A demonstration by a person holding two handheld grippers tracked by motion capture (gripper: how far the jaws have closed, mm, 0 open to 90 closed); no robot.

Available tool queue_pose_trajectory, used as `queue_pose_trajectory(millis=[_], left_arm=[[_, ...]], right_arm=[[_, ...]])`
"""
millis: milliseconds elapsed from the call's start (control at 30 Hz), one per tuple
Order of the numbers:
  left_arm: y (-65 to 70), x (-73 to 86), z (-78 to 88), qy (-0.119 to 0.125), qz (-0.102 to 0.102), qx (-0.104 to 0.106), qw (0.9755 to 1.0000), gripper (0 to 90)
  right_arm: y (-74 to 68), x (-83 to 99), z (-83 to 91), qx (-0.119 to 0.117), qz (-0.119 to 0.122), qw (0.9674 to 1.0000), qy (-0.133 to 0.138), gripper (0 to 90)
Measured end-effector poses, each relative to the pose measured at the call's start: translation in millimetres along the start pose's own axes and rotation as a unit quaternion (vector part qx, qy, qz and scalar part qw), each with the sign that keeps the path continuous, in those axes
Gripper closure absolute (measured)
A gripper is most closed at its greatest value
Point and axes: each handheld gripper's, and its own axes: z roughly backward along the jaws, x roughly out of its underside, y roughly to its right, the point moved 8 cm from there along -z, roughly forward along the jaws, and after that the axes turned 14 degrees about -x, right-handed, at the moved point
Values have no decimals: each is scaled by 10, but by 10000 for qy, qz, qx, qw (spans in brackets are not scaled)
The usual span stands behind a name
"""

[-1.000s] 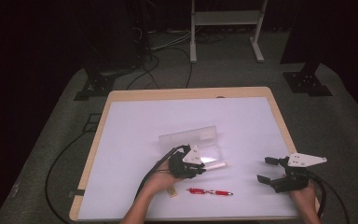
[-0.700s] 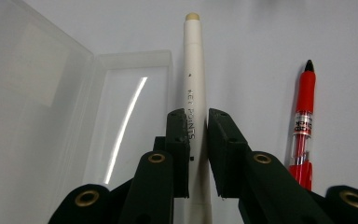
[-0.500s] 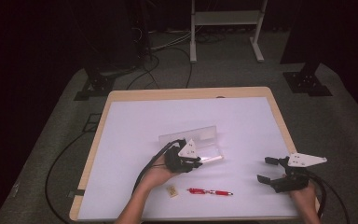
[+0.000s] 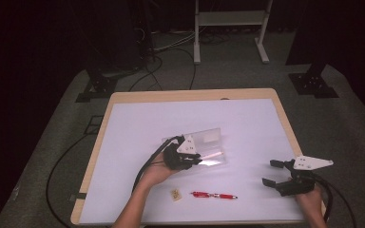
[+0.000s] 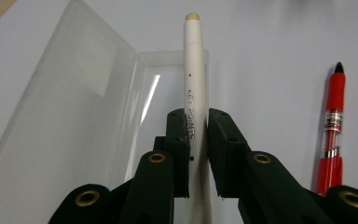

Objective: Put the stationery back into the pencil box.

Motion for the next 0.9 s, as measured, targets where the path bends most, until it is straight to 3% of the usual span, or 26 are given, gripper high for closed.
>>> queue_pose_trajectory(millis=[567, 900], left_arm=[[-143, 85, -148, -134, 194, -98, 9997, 789], [-163, 106, -209, -196, 172, -142, 9996, 789]], right_arm=[[-1, -1, 1, -4, 1, 10000, 7, 134], [-2, -2, 3, -6, 1, 10000, 15, 134]])
